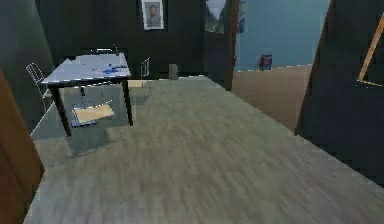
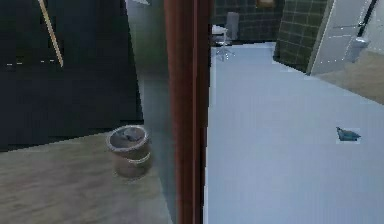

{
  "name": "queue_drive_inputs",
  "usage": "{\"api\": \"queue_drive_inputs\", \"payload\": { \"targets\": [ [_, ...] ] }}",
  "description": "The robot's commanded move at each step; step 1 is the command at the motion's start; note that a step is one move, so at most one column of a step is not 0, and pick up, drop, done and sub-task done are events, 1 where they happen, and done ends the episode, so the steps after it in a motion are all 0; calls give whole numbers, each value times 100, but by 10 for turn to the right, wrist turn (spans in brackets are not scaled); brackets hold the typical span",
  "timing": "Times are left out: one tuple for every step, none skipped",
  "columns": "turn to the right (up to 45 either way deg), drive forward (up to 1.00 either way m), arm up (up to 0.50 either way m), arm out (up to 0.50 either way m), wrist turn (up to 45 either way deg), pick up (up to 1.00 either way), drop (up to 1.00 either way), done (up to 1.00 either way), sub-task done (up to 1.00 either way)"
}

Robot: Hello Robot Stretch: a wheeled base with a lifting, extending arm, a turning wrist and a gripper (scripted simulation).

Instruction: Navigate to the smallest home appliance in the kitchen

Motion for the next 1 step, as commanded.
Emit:
{"api": "queue_drive_inputs", "payload": {
  "targets": [
    [210, 0, 0, 0, 0, 0, 0, 0, 0]
  ]
}}
